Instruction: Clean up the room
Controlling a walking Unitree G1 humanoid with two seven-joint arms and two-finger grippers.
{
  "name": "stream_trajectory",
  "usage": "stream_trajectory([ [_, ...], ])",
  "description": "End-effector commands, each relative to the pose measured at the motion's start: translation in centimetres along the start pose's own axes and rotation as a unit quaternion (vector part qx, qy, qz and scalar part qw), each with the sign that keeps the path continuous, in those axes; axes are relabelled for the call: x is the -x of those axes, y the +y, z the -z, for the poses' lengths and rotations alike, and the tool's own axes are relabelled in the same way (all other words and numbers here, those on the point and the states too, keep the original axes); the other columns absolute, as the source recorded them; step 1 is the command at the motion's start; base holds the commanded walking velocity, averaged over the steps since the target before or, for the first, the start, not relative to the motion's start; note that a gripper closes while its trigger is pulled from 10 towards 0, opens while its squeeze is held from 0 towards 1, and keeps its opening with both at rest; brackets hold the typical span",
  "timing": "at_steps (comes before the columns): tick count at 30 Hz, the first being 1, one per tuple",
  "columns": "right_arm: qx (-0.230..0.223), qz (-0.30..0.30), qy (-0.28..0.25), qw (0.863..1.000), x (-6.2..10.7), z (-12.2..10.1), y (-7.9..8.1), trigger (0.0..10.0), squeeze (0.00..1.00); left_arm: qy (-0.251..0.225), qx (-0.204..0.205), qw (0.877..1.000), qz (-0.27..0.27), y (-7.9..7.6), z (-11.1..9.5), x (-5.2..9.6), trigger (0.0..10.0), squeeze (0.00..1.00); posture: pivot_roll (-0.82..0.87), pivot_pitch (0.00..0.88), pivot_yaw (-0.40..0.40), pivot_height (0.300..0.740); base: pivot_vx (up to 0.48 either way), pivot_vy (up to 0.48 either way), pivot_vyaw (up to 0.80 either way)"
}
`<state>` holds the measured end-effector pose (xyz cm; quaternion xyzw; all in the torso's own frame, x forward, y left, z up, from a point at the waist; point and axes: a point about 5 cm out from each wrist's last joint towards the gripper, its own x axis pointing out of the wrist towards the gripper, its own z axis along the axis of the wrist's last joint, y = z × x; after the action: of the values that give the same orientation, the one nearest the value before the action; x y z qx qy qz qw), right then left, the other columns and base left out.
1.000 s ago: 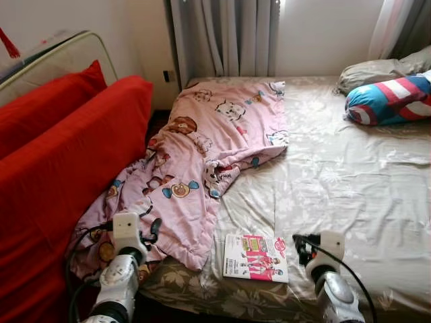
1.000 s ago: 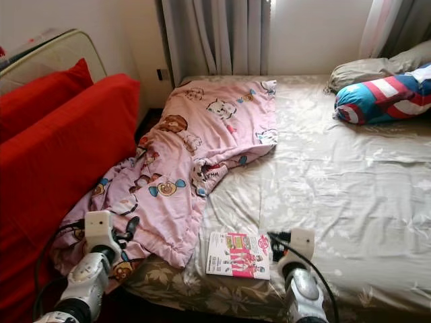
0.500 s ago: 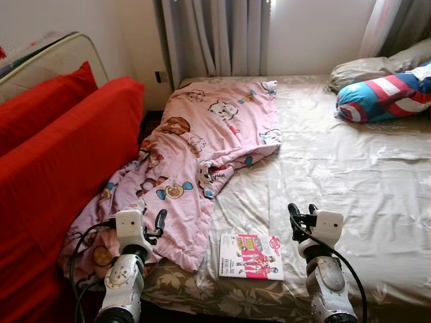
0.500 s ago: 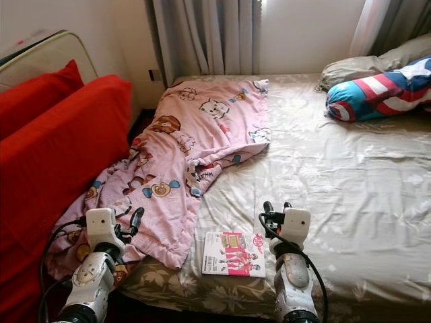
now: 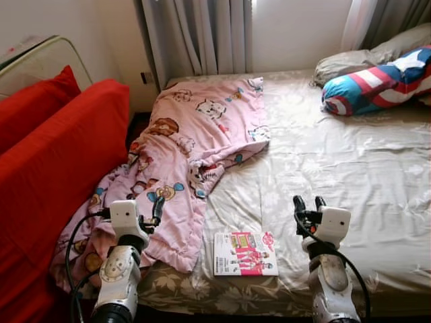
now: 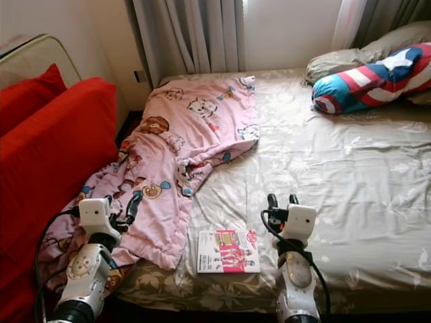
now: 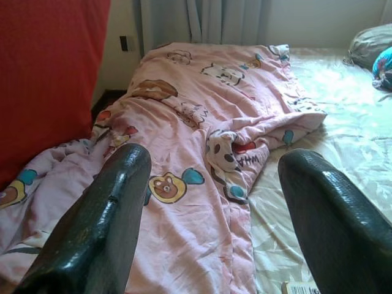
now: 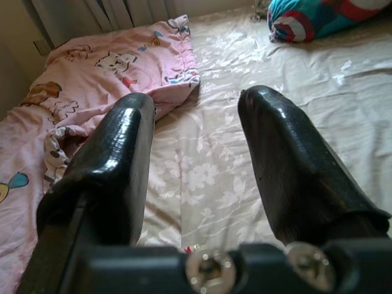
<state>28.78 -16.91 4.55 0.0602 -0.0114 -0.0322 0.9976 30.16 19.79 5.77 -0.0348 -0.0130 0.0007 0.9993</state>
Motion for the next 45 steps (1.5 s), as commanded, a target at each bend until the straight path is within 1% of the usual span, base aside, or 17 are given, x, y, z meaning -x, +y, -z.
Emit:
stream_trajectory([
  [1, 0.005, -0.01, -0.006, 1.0, 0.0, -0.4, 0.3, 10.0, 0.0, -0.003, -0.003, 1.0, -0.001, 0.5, -0.2, 0.2, 10.0, 0.0, -0.23, 0.072, 0.096, 0.74, 0.0, 0.0, 0.0],
  [4, 0.006, -0.01, -0.007, 1.0, 0.1, -0.5, 0.3, 10.0, 0.0, -0.003, -0.003, 1.0, 0.0, 0.5, -0.2, 0.3, 10.0, 0.0, -0.22, 0.073, 0.098, 0.74, 0.0, 0.0, 0.0],
  [5, 0.006, -0.004, -0.015, 1.0, -0.1, -0.9, 0.0, 10.0, 0.0, -0.003, -0.003, 1.0, 0.003, 0.4, -0.3, 0.3, 10.0, 0.0, -0.22, 0.072, 0.1, 0.74, 0.0, 0.0, 0.0],
  [8, 0.009, -0.003, -0.023, 1.0, -0.2, -1.4, -0.2, 10.0, 0.0, -0.004, -0.004, 1.0, 0.008, 0.3, -0.4, 0.1, 10.0, 0.0, -0.22, 0.074, 0.097, 0.74, 0.0, 0.0, 0.0],
  [10, 0.02, -0.011, -0.032, 0.999, -0.4, -1.9, -0.1, 10.0, 0.0, -0.012, -0.005, 1.0, 0.012, 0.2, -0.8, -0.1, 10.0, 0.0, -0.19, 0.076, 0.086, 0.74, 0.0, 0.0, 0.0],
  [14, 0.02, -0.015, -0.034, 0.999, -0.4, -2.1, -0.1, 10.0, 0.0, -0.02, -0.007, 1.0, 0.015, 0.0, -1.1, 0.0, 10.0, 0.0, -0.17, 0.074, 0.074, 0.74, 0.0, 0.0, 0.0],
  [20, 0.026, -0.021, -0.019, 0.999, 0.0, -1.9, -0.1, 10.0, 0.0, -0.023, -0.01, 1.0, 0.014, 0.3, -0.9, 1.1, 10.0, 0.0, -0.15, 0.073, 0.061, 0.74, 0.0, 0.0, 0.0],
  [22, 0.028, -0.021, -0.014, 0.999, 0.0, -1.8, -0.1, 10.0, 0.0, -0.022, -0.011, 1.0, 0.014, 0.4, -0.9, 1.3, 10.0, 0.0, -0.14, 0.072, 0.061, 0.74, 0.0, 0.0, 0.0],
  [23, 0.032, -0.022, -0.005, 0.999, 0.1, -1.6, -0.1, 10.0, 0.0, -0.022, -0.012, 1.0, 0.013, 0.5, -0.9, 1.6, 10.0, 0.0, -0.14, 0.072, 0.062, 0.735, 0.0, 0.0, 0.0],
  [26, 0.03, -0.027, -0.001, 0.999, 0.3, -1.5, 0.0, 10.0, 0.0, -0.022, -0.013, 1.0, 0.012, 0.6, -1.1, 1.8, 10.0, 0.0, -0.14, 0.075, 0.062, 0.72, 0.0, 0.0, 0.0],
  [29, 0.031, -0.033, 0.0, 0.999, 0.4, -1.4, 0.0, 10.0, 0.0, -0.022, -0.013, 1.0, 0.013, 0.4, -1.1, 1.9, 10.0, 0.0, -0.13, 0.068, 0.059, 0.706, 0.0, 0.0, 0.0],
  [31, 0.029, -0.037, -0.003, 0.999, 0.5, -1.4, -0.1, 10.0, 0.0, -0.021, -0.011, 1.0, 0.013, 0.3, -1.1, 2.0, 10.0, 0.0, -0.13, 0.05, 0.053, 0.706, 0.0, 0.0, 0.0],
  [36, 0.032, -0.033, 0.002, 0.999, 0.3, -1.5, -0.3, 10.0, 0.0, -0.02, -0.007, 1.0, 0.012, 0.0, -1.2, 1.9, 10.0, 0.0, -0.13, 0.044, 0.042, 0.706, 0.0, 0.0, 0.0],
  [39, 0.04, -0.034, 0.005, 0.999, 0.2, -1.6, -0.4, 10.0, 0.0, -0.021, -0.005, 1.0, 0.013, -0.2, -1.3, 1.9, 10.0, 0.0, -0.14, 0.049, 0.034, 0.706, 0.0, 0.0, 0.0],
  [41, 0.049, -0.034, 0.023, 0.998, 0.1, -1.4, -0.6, 10.0, 0.0, -0.02, -0.003, 1.0, 0.011, -0.3, -1.2, 2.0, 10.0, 0.0, -0.14, 0.065, 0.021, 0.706, 0.0, 0.0, 0.0],
  [44, 0.051, -0.037, 0.021, 0.998, 0.0, -1.5, -0.7, 10.0, 0.0, -0.019, 0.0, 1.0, 0.007, -0.5, -1.1, 2.1, 10.0, 0.0, -0.14, 0.075, 0.012, 0.691, 0.0, 0.0, 0.0],
  [45, 0.05, -0.04, 0.012, 0.998, 0.1, -1.7, -0.7, 10.0, 0.0, -0.019, 0.001, 1.0, 0.006, -0.5, -1.1, 2.2, 10.0, 0.0, -0.14, 0.078, 0.008, 0.686, 0.0, 0.0, 0.0],
])
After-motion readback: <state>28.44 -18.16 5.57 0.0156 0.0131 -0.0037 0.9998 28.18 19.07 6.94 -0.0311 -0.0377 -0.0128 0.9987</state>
